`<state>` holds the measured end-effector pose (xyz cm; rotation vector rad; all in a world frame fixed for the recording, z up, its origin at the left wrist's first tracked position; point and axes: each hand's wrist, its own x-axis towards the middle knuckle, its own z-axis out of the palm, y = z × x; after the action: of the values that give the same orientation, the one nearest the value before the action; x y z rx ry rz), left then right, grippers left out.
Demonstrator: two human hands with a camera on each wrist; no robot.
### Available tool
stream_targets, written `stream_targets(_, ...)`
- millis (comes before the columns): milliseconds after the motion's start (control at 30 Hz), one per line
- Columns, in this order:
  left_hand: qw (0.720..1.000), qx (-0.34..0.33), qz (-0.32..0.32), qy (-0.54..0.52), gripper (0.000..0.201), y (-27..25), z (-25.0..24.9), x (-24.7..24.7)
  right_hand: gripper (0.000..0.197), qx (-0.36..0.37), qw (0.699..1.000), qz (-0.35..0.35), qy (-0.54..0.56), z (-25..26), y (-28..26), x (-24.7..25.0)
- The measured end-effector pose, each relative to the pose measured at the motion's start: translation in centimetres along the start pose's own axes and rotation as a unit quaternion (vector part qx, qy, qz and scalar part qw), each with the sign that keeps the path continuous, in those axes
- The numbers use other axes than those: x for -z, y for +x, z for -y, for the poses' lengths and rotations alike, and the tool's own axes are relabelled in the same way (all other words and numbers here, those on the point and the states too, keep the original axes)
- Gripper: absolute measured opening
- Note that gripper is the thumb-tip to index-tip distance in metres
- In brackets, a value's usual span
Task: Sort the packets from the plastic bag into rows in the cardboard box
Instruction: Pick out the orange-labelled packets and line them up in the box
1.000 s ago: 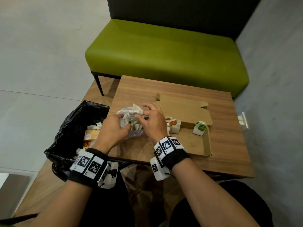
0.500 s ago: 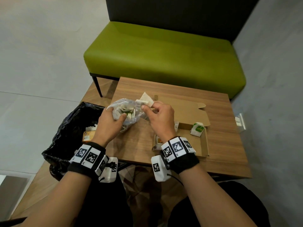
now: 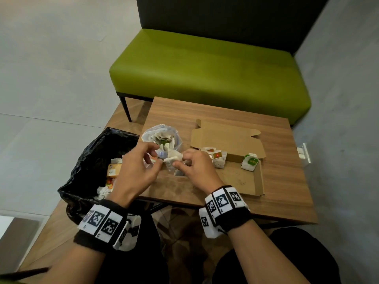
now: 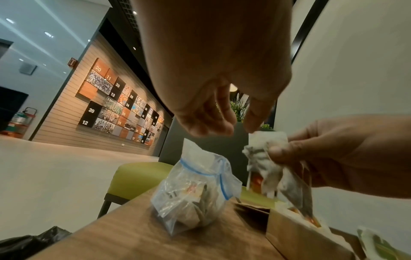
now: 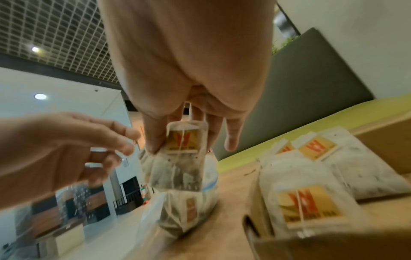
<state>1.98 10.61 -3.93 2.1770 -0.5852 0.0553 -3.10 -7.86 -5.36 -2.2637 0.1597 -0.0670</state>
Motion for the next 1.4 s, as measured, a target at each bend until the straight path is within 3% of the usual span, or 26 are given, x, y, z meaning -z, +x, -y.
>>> stream_targets(133,0.995,0.042,0.078,-0.050,0.062,-0.3,-0.3,-0.9,0.008,-0.012,0.992,0.013,0.123,0.7,-0.1,1.7)
stream_targets(200,0.982,0.073,0.121,-0.123,0.068,-0.1,-0.9,-1.2,0.004,-0.030,0.985,0.034,0.167,0.5,-0.4,2.2)
stream_targets(300,0.958,0.093,0.174,-0.209,0.052,0.1,-2.0,-2.0,0.011,-0.064,0.976,0.051,0.200,0.2,-0.6,3.2)
stream_targets(400,0.941,0.109,0.177,-0.267,0.029,0.2,-2.6,-3.1,0.017,-0.104,0.972,0.048,0.203,-0.2,-0.8,3.7)
stream_targets(500,0.934,0.131,0.160,-0.290,0.024,0.2,-3.2,-4.3,0.027,-0.110,0.972,0.042,0.204,-0.7,-1.2,4.3)
stream_targets(600,0.930,0.149,0.138,-0.308,0.021,0.2,-4.0,-5.1,0.008,-0.118,0.957,0.028,0.263,-1.3,-1.9,5.6)
stream_targets(700,0.921,0.168,0.112,-0.332,0.024,0.2,-4.1,-5.8,0.033,-0.145,0.937,-0.005,0.318,-2.5,-2.8,6.4)
stream_targets(867,0.918,0.175,0.123,-0.332,0.021,0.0,-4.7,-7.0,0.009,-0.155,0.938,-0.069,0.302,-3.4,-3.9,6.2)
stream_targets(1033,0.919,0.184,0.088,-0.337,0.015,0.1,-4.5,-7.4,0.007,-0.136,0.946,-0.096,0.279,-4.3,-4.7,8.1)
stream_targets(1167,0.924,0.179,0.071,-0.330,0.013,0.2,-4.3,-7.0,0.010,-0.163,0.970,-0.176,0.049,-7.7,-4.3,9.4)
stream_targets(1300,0.925,0.176,0.091,-0.323,0.014,-0.2,-4.5,-7.3,0.016,-0.194,0.977,-0.078,-0.027,-9.2,-3.2,8.3)
stream_targets(1400,0.928,0.159,0.109,-0.319,0.013,-0.5,-4.7,-7.4,0.013,-0.206,0.975,-0.056,-0.062,-9.5,-2.5,7.3)
